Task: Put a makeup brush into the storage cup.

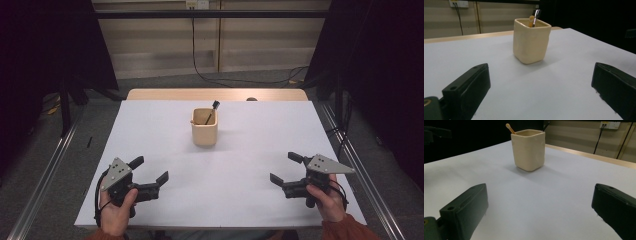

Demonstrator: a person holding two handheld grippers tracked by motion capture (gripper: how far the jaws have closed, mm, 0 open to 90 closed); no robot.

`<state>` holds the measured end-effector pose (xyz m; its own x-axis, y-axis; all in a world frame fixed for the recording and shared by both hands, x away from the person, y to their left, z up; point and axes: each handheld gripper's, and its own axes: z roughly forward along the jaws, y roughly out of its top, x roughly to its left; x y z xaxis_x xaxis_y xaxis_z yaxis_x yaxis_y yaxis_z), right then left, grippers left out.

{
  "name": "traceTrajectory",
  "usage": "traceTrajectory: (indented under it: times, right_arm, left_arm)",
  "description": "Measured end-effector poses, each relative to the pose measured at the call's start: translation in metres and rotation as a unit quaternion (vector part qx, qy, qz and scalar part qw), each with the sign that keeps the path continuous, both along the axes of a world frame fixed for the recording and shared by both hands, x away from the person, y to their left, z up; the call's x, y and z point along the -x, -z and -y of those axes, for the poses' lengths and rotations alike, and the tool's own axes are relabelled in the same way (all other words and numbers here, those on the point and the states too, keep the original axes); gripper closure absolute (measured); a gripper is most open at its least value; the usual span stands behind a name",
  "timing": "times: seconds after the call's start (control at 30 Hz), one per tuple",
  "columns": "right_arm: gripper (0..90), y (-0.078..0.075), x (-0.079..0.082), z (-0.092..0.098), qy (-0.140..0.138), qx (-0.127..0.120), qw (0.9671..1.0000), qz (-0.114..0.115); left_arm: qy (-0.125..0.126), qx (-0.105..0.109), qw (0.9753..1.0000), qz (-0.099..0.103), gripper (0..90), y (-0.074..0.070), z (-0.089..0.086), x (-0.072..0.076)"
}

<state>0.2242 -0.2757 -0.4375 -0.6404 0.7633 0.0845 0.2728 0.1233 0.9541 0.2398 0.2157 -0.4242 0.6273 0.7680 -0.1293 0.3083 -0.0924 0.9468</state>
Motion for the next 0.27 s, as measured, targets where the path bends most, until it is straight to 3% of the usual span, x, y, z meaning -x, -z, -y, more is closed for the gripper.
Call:
traceTrajectory:
  times: [0.27]
  right_arm:
    - [0.2, 0.0017, -0.0023, 0.0017, 0.002, 0.002, 1.0, -0.003]
  left_arm:
    - [-0.006, 0.002, 1.0, -0.003, 2.0, 0.0023, -0.0056, -0.003]
